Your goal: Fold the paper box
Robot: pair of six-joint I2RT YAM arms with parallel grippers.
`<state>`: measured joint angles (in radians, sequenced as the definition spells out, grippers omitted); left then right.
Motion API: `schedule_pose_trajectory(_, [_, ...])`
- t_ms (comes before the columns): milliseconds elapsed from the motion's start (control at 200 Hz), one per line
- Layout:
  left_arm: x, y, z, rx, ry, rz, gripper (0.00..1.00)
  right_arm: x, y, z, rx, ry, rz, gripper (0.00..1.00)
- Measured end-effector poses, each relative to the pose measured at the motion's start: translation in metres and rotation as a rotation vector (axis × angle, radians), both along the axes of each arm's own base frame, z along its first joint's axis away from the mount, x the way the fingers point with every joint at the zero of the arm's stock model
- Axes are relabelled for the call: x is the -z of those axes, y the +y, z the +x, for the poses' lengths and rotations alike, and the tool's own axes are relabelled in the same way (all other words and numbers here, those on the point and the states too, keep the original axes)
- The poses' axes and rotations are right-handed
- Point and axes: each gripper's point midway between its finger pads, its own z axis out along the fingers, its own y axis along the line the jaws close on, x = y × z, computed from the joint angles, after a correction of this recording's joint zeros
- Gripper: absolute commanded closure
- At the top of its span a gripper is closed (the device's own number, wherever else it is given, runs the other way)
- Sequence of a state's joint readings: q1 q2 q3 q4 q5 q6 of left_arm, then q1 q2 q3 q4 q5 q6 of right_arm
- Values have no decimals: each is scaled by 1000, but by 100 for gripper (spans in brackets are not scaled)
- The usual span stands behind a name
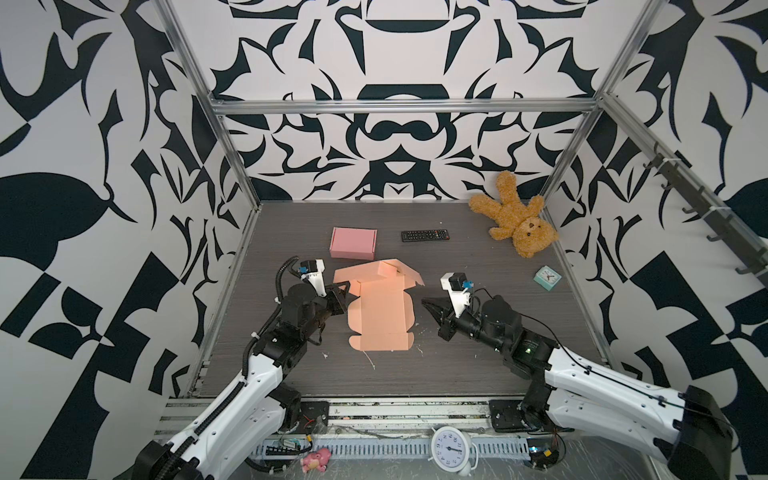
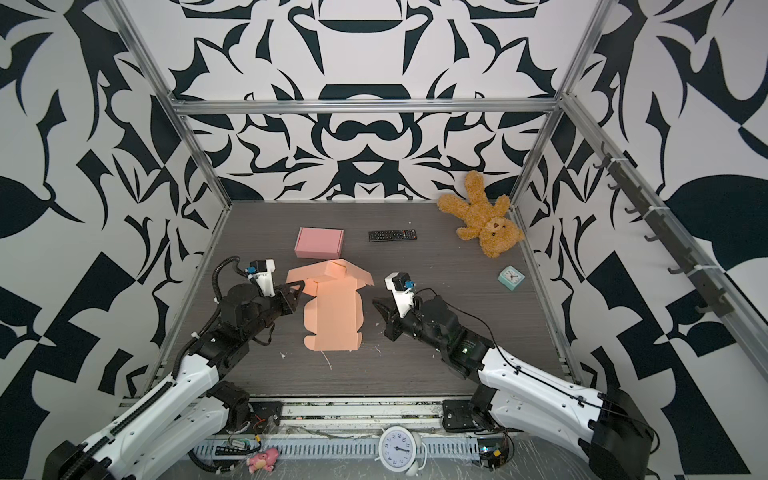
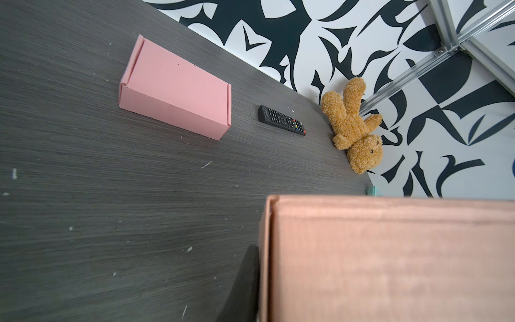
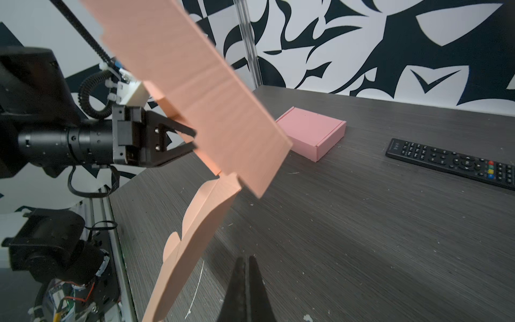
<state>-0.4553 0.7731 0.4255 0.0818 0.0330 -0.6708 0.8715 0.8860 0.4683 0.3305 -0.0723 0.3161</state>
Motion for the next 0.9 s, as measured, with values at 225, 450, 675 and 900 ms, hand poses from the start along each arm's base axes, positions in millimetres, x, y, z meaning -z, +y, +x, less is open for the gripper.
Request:
schedule_pose_trajectory(225, [-4,-5,-6,38,3,-27,86,-18,7,6,-9,-15,99,100])
schedule_pose_trajectory(450, [-2,-10,-11,74,13,-45,85,-20,15,9,-33,1,130,100])
schedule_pose_trajectory(675, [5,-12,-15,88,35,-53,85,-30,23,8,-71,2,167,100])
schedule_pose_trajectory(900, [3,-13,-15,95,33,-61,85,-30,31,8,-100,23,187,89])
